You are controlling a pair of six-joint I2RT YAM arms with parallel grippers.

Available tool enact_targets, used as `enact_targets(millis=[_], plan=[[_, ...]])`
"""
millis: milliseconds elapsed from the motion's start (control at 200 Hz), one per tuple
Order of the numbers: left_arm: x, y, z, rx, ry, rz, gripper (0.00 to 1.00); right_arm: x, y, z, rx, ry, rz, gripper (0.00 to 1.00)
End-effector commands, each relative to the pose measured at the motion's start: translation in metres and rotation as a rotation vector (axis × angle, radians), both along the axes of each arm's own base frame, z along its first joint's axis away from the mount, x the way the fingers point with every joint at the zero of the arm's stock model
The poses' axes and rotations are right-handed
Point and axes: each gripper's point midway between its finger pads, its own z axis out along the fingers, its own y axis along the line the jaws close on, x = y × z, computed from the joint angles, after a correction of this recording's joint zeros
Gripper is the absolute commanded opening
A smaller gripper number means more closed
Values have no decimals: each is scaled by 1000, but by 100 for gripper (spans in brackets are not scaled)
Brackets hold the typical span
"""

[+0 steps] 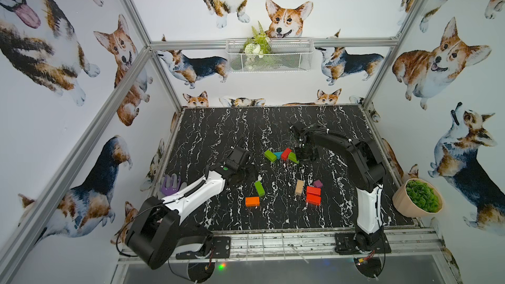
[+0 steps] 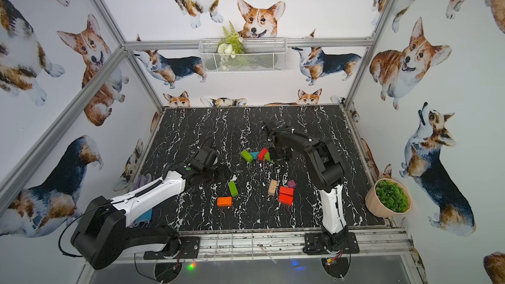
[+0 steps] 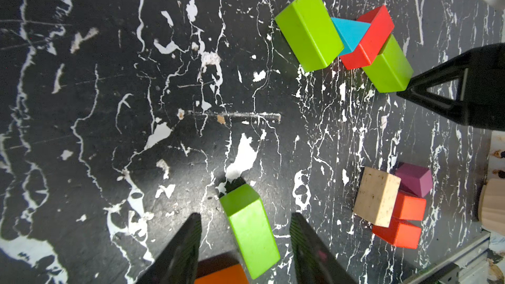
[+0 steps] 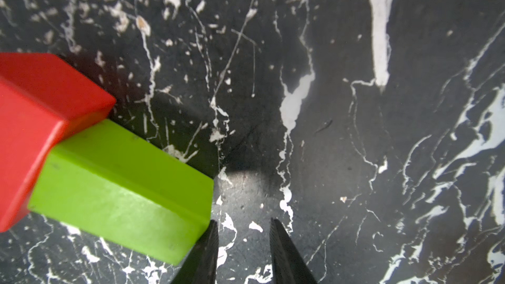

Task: Assemble a heart with building blocks
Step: Assemble the building block at the center of the board.

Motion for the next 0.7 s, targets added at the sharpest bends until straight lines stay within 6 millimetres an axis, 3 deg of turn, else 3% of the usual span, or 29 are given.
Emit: enact_targets(millis=[0,235,415,696], plan=[[1,1,0,-1,-3,7,56,1,1,2,2,-6,-19,36],[1,0,0,-7,2,4,56,-2,-6,6,-30,-11,-27,35],[-3,-2,-6,8,42,11,56,-9,-22,28,-63,-58,-53,36],[-26,1,-21,169,90,-9,59,-39,-42,63,-24,-124,-71,39]])
